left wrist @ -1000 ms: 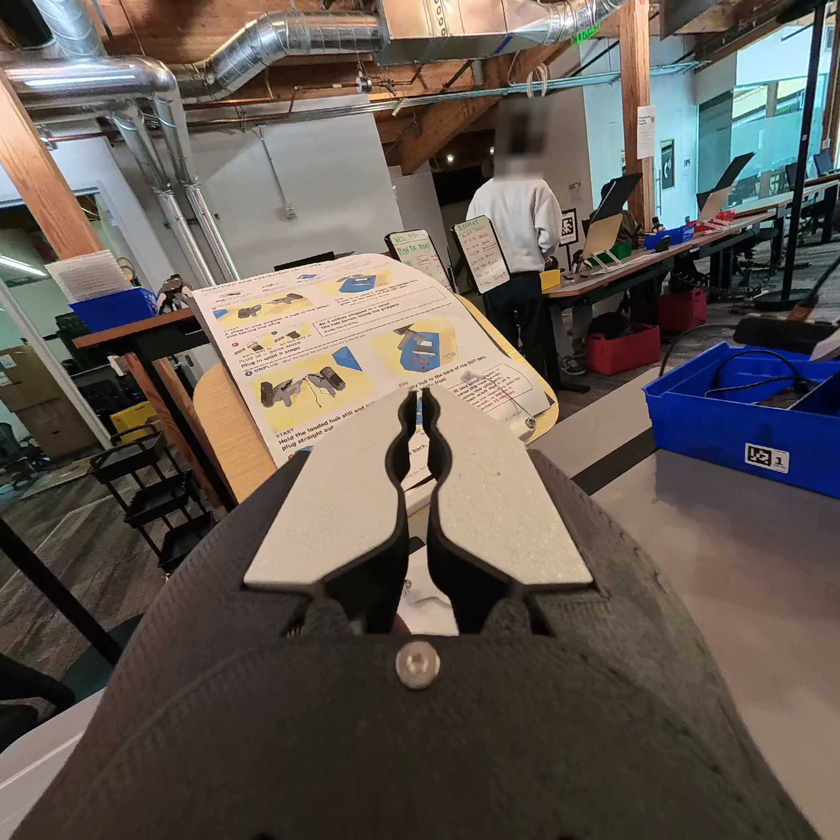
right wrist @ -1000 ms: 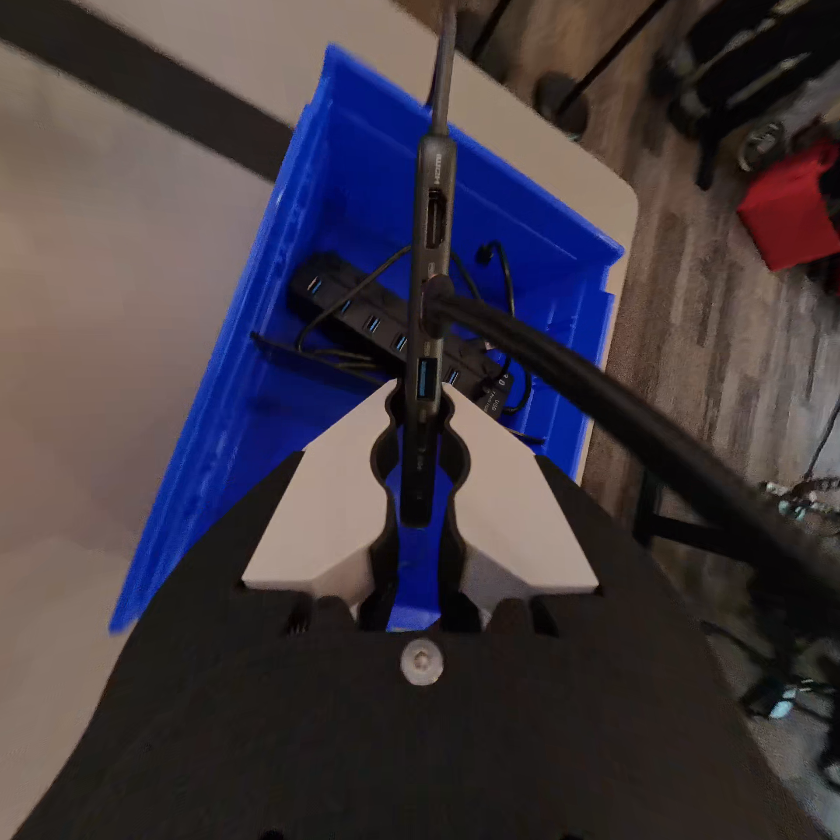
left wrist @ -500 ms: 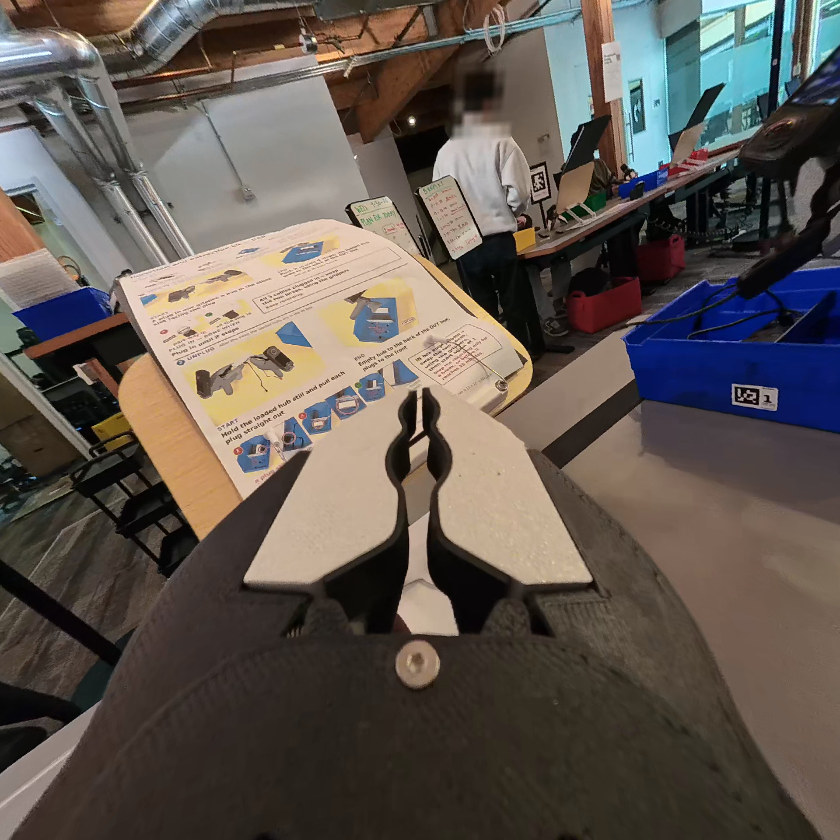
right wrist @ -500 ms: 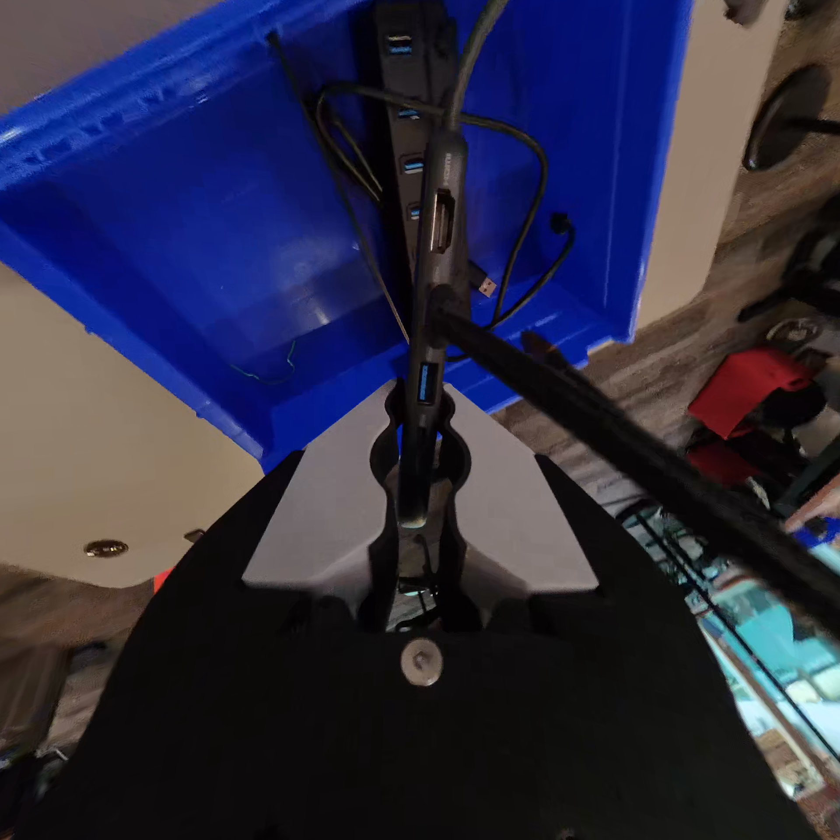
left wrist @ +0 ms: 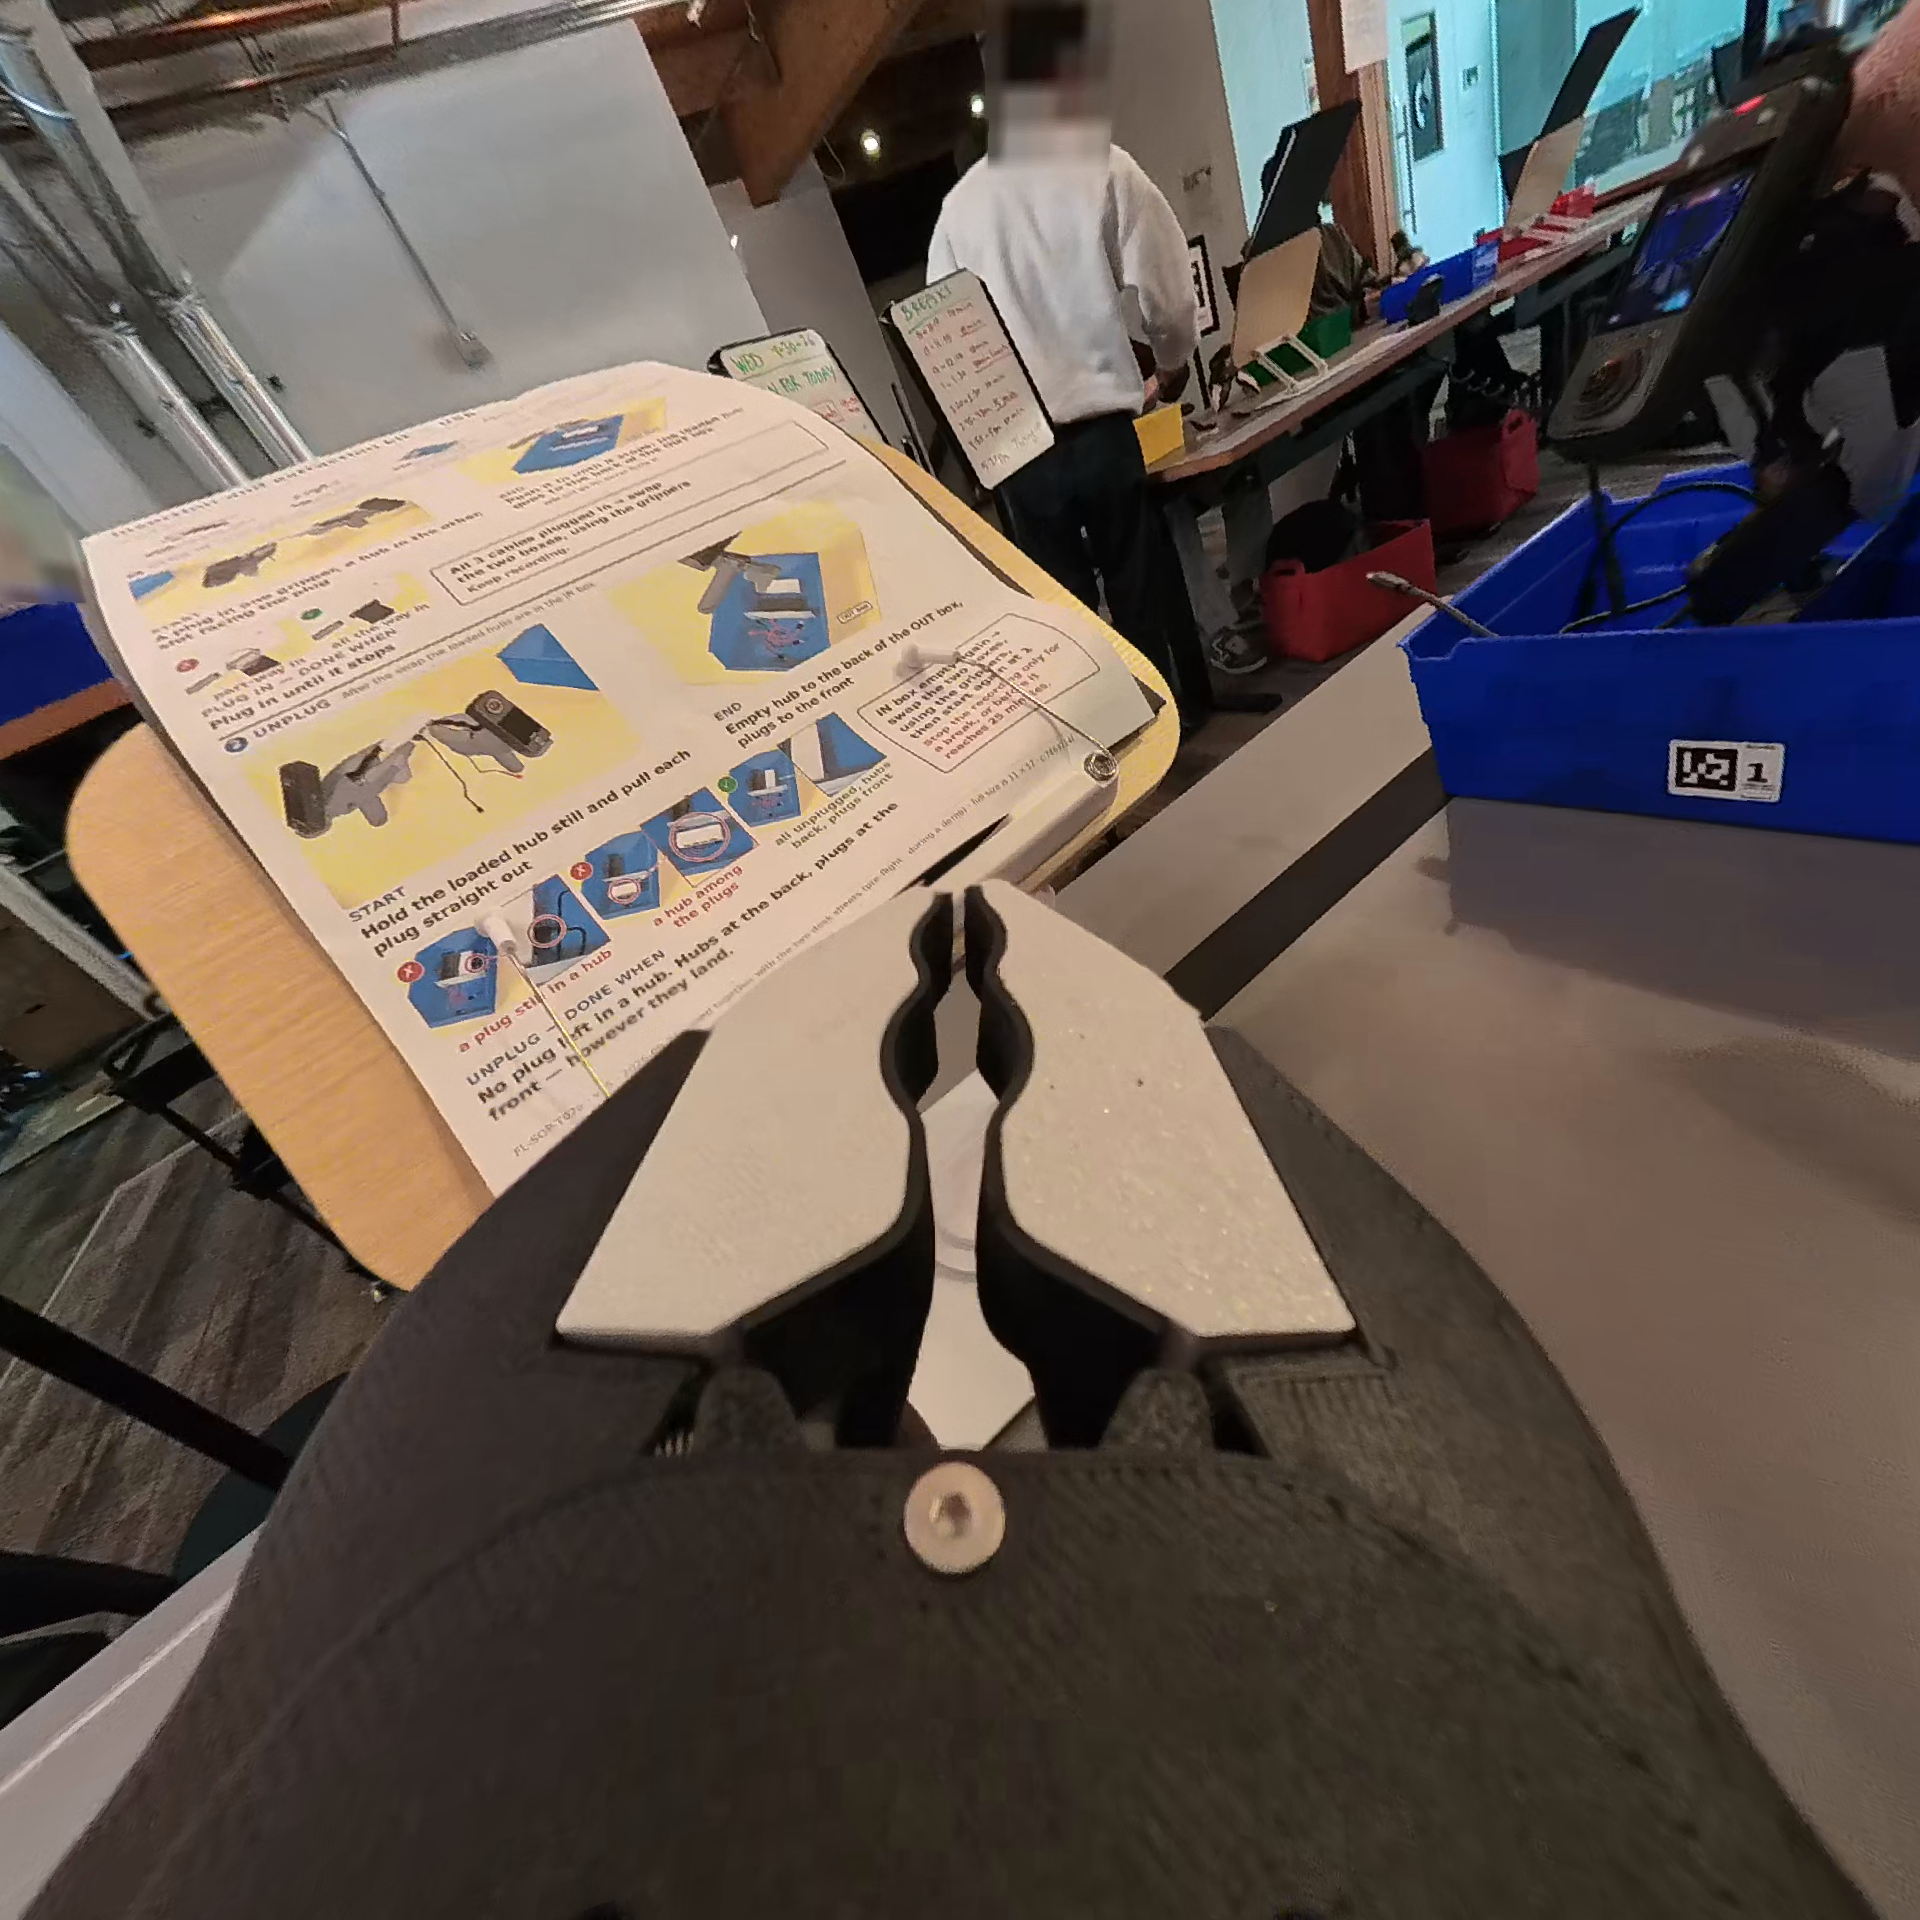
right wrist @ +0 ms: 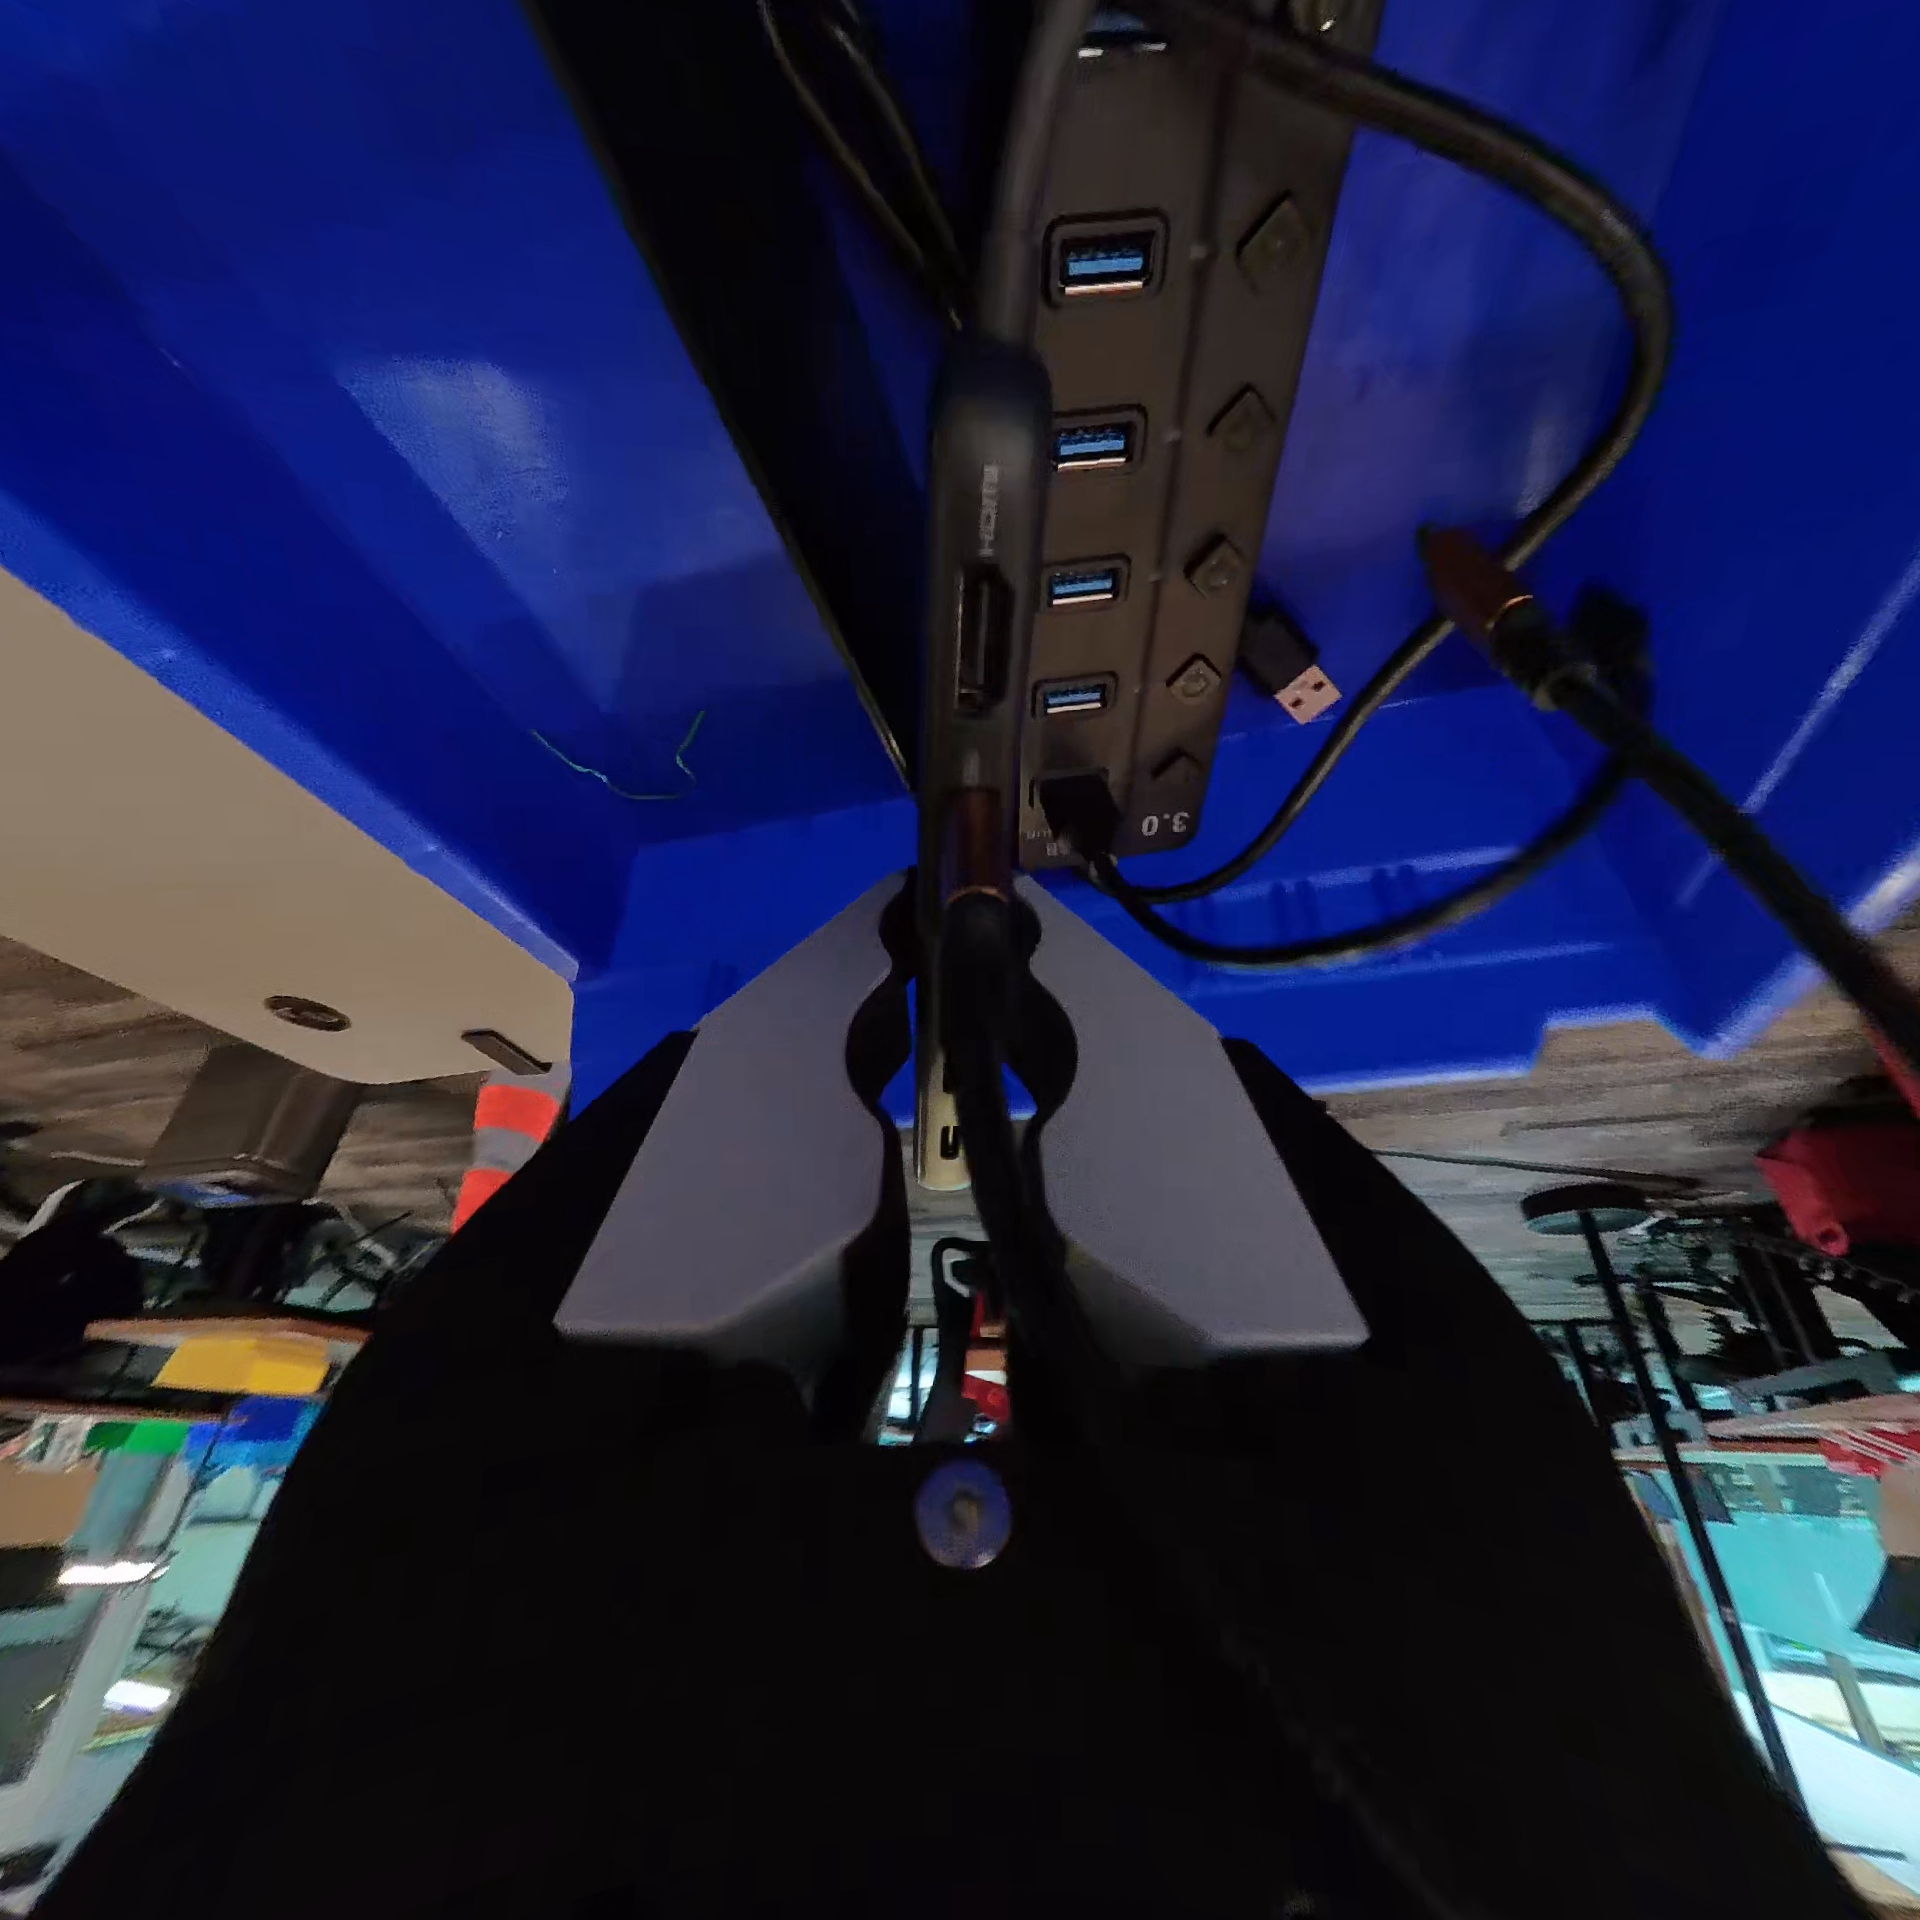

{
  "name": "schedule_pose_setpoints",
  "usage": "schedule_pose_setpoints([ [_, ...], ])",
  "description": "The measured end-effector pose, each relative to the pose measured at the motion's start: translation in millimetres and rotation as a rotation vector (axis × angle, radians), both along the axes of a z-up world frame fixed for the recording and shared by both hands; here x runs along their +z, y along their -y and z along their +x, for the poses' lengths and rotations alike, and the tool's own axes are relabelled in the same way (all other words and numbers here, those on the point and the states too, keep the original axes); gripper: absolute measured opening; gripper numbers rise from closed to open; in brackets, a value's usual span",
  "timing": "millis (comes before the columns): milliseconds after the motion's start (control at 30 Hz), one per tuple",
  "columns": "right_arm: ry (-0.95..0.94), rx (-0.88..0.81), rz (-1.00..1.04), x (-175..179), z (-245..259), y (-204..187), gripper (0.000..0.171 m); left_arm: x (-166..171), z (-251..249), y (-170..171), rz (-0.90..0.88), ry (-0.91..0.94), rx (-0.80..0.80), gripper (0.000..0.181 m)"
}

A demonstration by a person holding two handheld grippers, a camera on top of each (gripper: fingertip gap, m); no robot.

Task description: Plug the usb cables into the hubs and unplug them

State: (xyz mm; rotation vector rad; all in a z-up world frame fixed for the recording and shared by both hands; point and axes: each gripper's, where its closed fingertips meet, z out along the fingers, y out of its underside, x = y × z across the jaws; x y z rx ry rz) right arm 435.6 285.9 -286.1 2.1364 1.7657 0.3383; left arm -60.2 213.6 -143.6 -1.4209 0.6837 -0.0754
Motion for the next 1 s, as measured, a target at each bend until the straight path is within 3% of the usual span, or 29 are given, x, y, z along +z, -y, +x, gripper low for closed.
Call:
schedule_pose_setpoints([
  [133, 0.082, -0.032, -0.061, -13.6, 10.0, -1.1, 0.011, -8.2, 3.8, -2.1, -0.017, -0.013, -0.009, 0.002],
  [533, 0.143, -0.204, 0.038, 18.6, 14.3, -10.4, 0.066, -18.9, 14.3, -1.0, -0.034, -0.051, -0.043, 0.003],
  [600, 0.186, -0.228, 0.057, 30.9, 20.5, -1.7, 0.082, -18.7, 12.9, -1.3, -0.036, -0.046, -0.043, 0.003],
  [667, 0.159, -0.166, 0.084, 37.7, 15.3, 4.0, 0.073, -17.7, 11.4, -1.5, -0.035, -0.040, -0.041, 0.003],
  [767, -0.044, -0.071, 0.118, 26.8, -14.9, 9.3, 0.058, -15.0, 12.1, 0.1, -0.030, -0.029, -0.048, 0.003],
  [867, 0.049, 0.053, 0.212, 8.4, 4.6, 0.5, 0.053, -12.6, 16.0, 3.5, -0.012, -0.051, -0.055, 0.003],
  [900, 0.058, 0.073, 0.232, 3.1, 8.2, -0.2, 0.046, -10.9, 16.8, 4.8, 0.000, -0.062, -0.055, 0.003],
  [933, 0.044, 0.111, 0.279, -1.2, 7.7, -5.2, 0.028, -9.4, 17.1, 5.7, 0.008, -0.069, -0.051, 0.003],
  [1000, 0.037, 0.148, 0.326, -4.7, 11.1, -8.2, 0.023, -7.5, 17.7, 6.8, 0.015, -0.070, -0.052, 0.003],
])
